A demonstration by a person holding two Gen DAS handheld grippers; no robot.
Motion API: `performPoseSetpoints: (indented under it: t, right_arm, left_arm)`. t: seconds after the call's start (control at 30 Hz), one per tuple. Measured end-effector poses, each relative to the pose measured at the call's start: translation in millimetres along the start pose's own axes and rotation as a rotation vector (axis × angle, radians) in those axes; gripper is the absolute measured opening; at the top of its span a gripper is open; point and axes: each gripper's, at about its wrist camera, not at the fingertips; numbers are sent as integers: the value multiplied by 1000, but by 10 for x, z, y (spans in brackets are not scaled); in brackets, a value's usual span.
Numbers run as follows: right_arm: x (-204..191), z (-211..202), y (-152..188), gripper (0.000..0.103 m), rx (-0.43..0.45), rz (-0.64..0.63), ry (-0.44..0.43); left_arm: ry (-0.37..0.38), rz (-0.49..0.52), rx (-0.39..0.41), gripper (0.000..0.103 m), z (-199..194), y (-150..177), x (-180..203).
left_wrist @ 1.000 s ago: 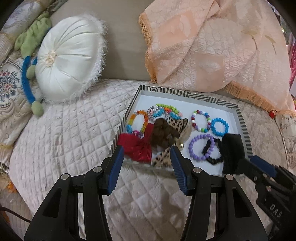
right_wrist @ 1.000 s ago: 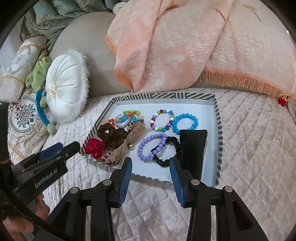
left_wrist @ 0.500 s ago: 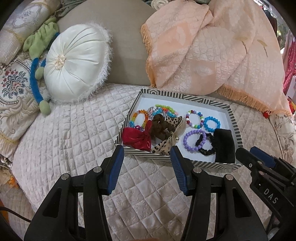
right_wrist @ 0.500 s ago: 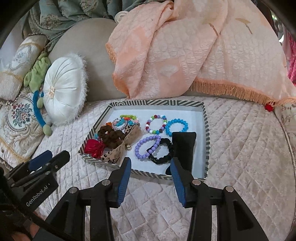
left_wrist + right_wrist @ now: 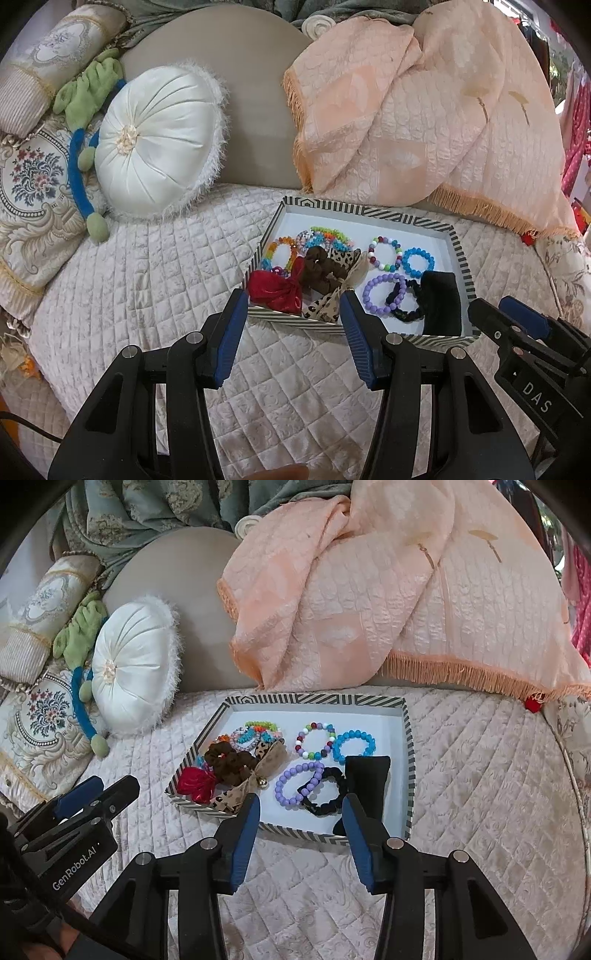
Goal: Organize jewelry
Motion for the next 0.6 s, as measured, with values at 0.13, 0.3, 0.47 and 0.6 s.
performPoseSetpoints:
  t: [0.13,0.3,0.47,0.6]
  right_arm:
    - [-1,-4,2,58,4,-1,1]
    - [-6,-1,4,58,7,-8,2]
    - [1,4,-2,59,8,-8,6]
    - [5,10,-9,59,7,-9,8]
  left_arm:
    - [-11,11,12,52,-18,-5,27]
    - [-10,14,9,52,-13,-7,51]
    - [-13,9,8,52,2,-16,44]
    - [-15,11,9,52,6,-15,38]
Point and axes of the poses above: each gripper's, at about its wrist camera, not at the fingertips, and z roughly the way its jaws point, x to its right, y to its underside, and after that the axes turned 11 degrees about y, right-handed
